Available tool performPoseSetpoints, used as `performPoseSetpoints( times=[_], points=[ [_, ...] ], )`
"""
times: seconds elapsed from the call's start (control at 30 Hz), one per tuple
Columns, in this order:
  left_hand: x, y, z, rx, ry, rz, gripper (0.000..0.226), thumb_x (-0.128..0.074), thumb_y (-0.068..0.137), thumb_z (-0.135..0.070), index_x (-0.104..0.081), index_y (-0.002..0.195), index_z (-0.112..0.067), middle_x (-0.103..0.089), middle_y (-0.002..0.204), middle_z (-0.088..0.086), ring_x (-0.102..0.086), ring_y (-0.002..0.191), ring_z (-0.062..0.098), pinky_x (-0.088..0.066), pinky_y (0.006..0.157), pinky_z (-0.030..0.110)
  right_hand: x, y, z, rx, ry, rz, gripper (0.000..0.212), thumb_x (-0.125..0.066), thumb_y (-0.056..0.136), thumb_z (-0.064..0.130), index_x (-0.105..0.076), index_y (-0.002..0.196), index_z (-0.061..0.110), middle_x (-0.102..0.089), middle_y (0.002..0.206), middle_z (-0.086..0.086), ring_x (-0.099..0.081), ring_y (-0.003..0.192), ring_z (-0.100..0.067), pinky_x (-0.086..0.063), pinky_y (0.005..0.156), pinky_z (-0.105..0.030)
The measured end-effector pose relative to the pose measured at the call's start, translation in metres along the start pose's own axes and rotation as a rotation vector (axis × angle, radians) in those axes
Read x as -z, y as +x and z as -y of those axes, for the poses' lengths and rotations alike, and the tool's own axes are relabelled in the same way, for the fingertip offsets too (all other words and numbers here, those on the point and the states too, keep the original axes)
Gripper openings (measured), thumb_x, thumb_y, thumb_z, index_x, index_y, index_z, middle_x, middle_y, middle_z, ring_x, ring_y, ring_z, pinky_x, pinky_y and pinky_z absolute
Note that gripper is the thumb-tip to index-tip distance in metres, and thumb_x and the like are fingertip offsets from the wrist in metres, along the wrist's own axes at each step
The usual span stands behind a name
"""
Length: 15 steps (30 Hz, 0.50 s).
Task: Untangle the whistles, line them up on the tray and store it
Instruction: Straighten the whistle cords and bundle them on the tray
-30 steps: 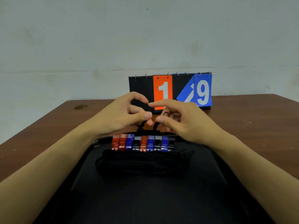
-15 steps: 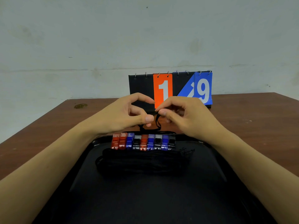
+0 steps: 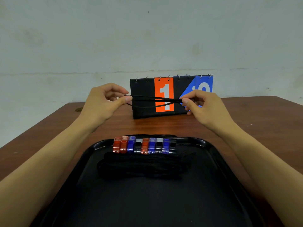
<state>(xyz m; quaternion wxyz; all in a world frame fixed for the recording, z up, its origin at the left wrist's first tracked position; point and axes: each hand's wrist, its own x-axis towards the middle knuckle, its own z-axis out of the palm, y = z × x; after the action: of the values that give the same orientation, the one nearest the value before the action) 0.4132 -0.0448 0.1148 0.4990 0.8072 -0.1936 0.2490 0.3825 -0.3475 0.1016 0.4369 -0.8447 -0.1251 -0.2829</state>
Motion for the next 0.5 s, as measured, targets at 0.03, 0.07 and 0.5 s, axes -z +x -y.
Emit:
performPoseSetpoints(
  times=[0.03,0.07,0.5],
  points=[
    [0.0,0.0,0.0,0.001,-0.029,-0.033,0.015,-0.084,0.084,-0.032,-0.076,0.096,-0.027,-0.077,0.081,-0.015,-0.061,0.07,0.001,-0.048,0.061,0.018,0.0,0.0,-0.001,-0.002,-0.002,0.006,0.012,-0.064,0.099,0.022,-0.075,0.099,0.02,-0.075,0.085,0.001,-0.069,0.07,-0.004,-0.052,0.064,-0.011],
    [0.0,0.0,-0.001,-0.005,-0.048,-0.063,0.015,-0.084,0.084,-0.033,-0.078,0.096,-0.027,-0.078,0.083,-0.014,-0.064,0.073,0.0,-0.049,0.058,0.019,0.0,0.0,-0.001,-0.001,-0.003,0.012,0.012,-0.064,0.099,0.022,-0.076,0.098,0.021,-0.075,0.085,0.003,-0.069,0.07,-0.003,-0.053,0.065,-0.011],
    [0.016,-0.002,-0.01,0.02,0.211,0.376,0.009,-0.078,0.088,-0.034,-0.083,0.088,-0.027,-0.08,0.087,-0.013,-0.062,0.058,0.005,-0.05,0.055,0.012,0.01,0.001,-0.005,0.009,-0.232,0.19,0.018,-0.065,0.097,0.031,-0.07,0.079,0.034,-0.072,0.076,0.013,-0.066,0.071,-0.003,-0.044,0.067,-0.005]
  ],
)
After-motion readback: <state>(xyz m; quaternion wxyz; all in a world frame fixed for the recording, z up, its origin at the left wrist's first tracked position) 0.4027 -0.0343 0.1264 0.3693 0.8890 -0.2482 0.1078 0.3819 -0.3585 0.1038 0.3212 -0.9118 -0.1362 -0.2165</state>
